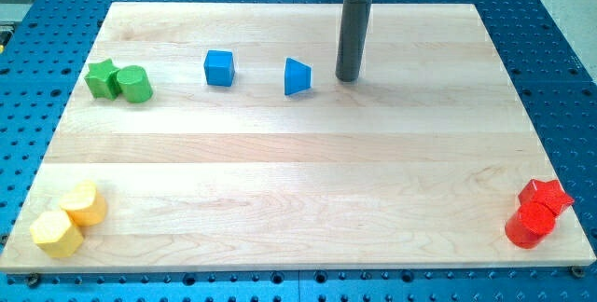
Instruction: Slide the green blocks left to the cube
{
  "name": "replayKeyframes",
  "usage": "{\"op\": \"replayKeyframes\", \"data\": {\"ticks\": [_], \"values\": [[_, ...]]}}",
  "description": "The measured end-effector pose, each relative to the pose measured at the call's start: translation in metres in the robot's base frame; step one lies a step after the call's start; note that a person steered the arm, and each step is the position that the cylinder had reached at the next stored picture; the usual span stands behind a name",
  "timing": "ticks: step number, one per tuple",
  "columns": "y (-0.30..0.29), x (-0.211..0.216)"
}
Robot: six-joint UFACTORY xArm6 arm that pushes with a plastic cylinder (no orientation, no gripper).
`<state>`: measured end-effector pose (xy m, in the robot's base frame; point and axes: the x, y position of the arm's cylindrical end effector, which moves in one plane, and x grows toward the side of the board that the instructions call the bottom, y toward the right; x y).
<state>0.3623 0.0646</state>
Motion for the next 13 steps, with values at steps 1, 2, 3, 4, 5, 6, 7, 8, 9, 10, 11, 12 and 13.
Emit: {"op": "replayKeyframes", "data": {"ticks": [1, 2, 3, 4, 5, 6, 7, 8, 9, 10, 11, 12, 13], "values": [[-0.047, 0.024], [-0.087, 0.024], [-0.09, 0.023], [-0.079, 0.023], [-0.07, 0.033], [-0.154, 0.064], [-0.24, 0.077], [-0.306, 0.08], [-0.365, 0.079], [-0.369, 0.063], [-0.369, 0.027], [-0.369, 0.021], [-0.336, 0.035]]}}
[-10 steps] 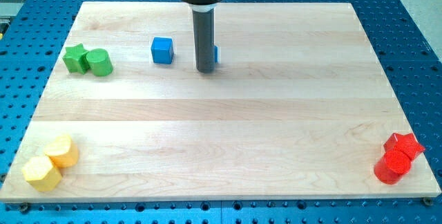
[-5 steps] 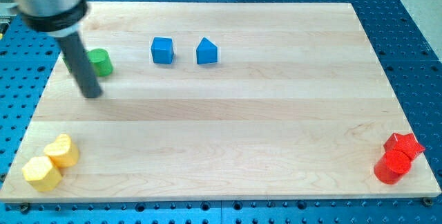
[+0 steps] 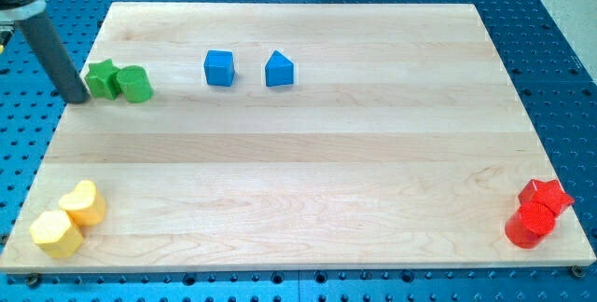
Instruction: Slide the green blocks left to the cube
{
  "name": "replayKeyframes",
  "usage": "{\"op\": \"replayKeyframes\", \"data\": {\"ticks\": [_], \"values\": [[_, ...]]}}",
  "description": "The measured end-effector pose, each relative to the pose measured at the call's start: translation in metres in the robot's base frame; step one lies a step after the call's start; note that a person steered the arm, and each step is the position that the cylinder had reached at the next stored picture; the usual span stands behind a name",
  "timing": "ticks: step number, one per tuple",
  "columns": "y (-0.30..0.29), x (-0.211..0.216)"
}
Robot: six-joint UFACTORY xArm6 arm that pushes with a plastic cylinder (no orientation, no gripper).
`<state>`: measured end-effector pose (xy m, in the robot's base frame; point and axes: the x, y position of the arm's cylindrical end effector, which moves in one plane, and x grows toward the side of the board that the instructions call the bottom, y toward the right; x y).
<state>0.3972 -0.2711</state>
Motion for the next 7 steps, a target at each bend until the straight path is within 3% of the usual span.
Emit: {"op": "replayKeyframes", "data": {"ticks": [1, 6, 7], "values": [[0.045, -0.011], [0.097, -0.011], [0.097, 0.023]]}}
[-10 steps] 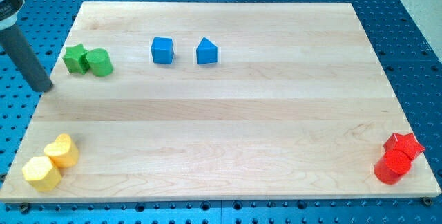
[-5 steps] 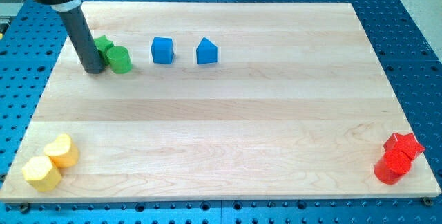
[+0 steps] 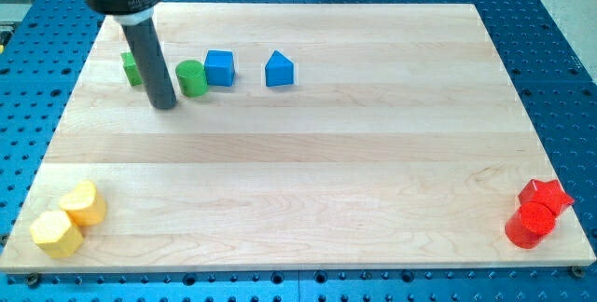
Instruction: Slide the green blocks left to the cube
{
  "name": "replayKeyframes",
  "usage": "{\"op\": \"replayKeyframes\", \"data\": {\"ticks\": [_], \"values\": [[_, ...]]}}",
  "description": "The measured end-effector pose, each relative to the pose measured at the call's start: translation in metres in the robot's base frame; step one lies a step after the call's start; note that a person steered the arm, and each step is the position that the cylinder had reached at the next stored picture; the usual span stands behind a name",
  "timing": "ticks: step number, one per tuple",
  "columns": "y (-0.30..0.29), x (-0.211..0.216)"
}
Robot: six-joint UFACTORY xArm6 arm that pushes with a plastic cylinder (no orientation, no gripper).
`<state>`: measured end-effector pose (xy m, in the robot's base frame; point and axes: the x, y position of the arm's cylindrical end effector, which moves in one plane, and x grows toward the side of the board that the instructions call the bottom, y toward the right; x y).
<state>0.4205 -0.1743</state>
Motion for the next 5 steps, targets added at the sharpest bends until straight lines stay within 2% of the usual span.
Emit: {"op": "replayKeyframes", "data": {"ticks": [1, 2, 3, 5], "values": [[0.021, 0.042], [0.058, 0.016], [0.059, -0.022], [0.036, -0.045]]}}
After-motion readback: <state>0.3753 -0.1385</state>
